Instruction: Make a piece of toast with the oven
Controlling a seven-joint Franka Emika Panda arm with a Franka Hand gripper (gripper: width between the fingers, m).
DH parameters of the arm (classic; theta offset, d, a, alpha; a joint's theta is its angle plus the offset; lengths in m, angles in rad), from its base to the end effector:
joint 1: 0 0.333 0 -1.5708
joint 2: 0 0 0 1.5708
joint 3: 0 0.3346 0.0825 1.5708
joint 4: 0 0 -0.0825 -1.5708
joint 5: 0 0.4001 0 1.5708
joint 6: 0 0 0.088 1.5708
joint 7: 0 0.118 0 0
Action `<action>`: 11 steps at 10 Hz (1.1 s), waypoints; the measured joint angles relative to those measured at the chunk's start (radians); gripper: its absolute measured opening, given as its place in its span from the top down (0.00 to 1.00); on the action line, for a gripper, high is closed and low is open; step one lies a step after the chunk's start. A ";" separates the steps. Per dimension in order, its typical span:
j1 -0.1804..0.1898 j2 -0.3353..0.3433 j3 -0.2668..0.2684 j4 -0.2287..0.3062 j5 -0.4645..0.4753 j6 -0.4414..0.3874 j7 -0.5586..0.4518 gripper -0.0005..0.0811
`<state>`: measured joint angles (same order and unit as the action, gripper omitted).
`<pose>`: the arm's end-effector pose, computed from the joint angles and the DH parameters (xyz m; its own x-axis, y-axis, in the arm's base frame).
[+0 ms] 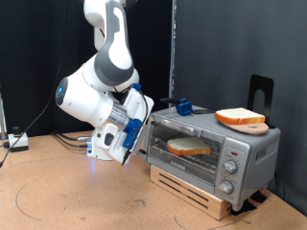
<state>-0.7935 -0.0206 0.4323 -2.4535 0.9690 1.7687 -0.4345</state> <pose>0.4285 -0.0755 0.2983 0.8900 -0.2423 -0.3862 -0.4558 -0.4567 -0.7640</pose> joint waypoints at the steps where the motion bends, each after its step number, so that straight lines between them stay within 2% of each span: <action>1: 0.002 0.026 0.004 0.027 0.038 -0.019 -0.023 0.01; 3: 0.007 0.105 0.016 0.101 0.055 -0.042 -0.005 0.01; 5: 0.020 0.183 0.027 0.171 0.054 -0.023 0.075 0.01; 7: 0.048 0.232 0.035 0.210 0.064 0.088 0.136 0.01; 9: 0.046 0.238 0.036 0.217 0.087 0.073 0.130 0.01; 10: 0.049 0.258 0.040 0.242 0.110 0.078 0.132 0.01; 11: 0.056 0.295 0.042 0.283 0.098 0.048 0.171 0.01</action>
<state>-0.7370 0.2744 0.4742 -2.1708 1.0667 1.8167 -0.2635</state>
